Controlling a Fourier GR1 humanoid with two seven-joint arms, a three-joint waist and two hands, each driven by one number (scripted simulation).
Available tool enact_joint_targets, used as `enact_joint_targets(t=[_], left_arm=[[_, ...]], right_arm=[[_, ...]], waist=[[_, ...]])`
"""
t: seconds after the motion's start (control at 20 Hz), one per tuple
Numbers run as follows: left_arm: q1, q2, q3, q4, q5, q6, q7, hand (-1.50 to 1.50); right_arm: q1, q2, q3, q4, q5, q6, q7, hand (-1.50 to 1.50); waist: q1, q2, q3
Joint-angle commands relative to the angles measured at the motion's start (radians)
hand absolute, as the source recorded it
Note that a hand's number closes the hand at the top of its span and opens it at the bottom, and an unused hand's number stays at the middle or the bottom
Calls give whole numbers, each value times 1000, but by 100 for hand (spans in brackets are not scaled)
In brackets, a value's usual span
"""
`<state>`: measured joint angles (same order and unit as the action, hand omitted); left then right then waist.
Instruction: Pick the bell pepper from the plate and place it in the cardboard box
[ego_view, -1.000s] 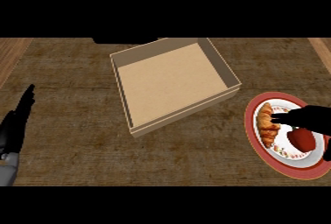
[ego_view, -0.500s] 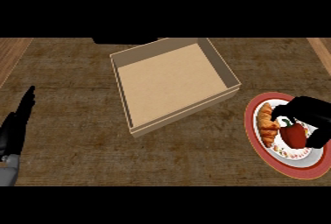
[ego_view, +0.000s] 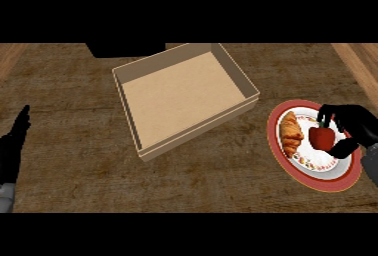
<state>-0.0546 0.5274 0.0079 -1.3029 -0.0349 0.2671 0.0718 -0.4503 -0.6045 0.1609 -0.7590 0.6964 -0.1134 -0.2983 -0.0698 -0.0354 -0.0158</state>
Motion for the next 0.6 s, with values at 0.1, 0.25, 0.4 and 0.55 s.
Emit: enact_joint_targets(t=[0.1, 0.25, 0.4, 0.55], left_arm=[[-3, 33, 21, -7, 12, -25, 19, 0], [29, -2, 5, -22, 3, -1, 13, 0], [19, 5, 1, -22, -8, -9, -3, 0], [33, -37, -4, 12, -7, -2, -63, 0]], right_arm=[[-49, 74, -30, -217, 45, -129, 374, 150], [-66, 104, 12, -407, 99, -157, 466, 150], [-72, 118, 62, -611, 137, -81, 586, 150], [-33, 194, 146, -790, 209, -22, 758, 150]], waist=[[-9, -6, 6], [2, -5, 8], [2, 1, 9], [21, 15, 11]])
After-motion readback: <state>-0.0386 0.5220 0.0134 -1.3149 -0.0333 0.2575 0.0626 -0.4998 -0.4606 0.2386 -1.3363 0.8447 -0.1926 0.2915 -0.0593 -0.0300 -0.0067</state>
